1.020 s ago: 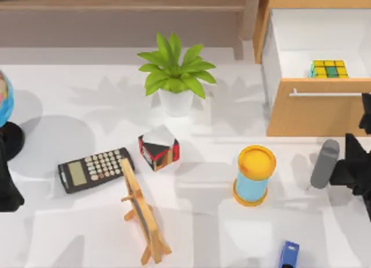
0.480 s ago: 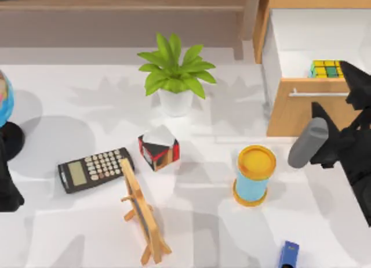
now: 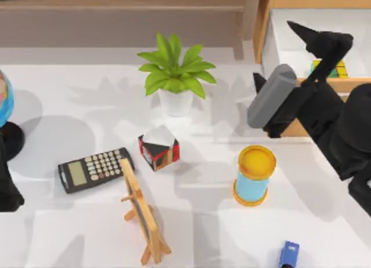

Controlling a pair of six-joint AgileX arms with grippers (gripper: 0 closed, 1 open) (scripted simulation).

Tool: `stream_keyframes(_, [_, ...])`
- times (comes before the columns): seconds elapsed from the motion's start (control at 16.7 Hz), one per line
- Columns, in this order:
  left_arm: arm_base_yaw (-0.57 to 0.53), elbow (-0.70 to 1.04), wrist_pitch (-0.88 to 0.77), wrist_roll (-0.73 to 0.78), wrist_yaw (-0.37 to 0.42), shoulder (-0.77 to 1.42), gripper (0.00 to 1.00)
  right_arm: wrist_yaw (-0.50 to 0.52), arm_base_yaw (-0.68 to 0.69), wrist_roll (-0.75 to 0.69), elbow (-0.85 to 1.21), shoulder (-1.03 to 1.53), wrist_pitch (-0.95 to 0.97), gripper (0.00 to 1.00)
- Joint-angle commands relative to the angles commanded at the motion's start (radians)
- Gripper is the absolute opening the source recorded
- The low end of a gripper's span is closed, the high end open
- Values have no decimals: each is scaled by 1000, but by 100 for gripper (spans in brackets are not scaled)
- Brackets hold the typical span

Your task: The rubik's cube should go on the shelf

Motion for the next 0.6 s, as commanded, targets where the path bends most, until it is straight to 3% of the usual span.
stream_keyframes(0.6, [0,0,0,0,0,0,100,-57,-103,497,600,108,-966,100])
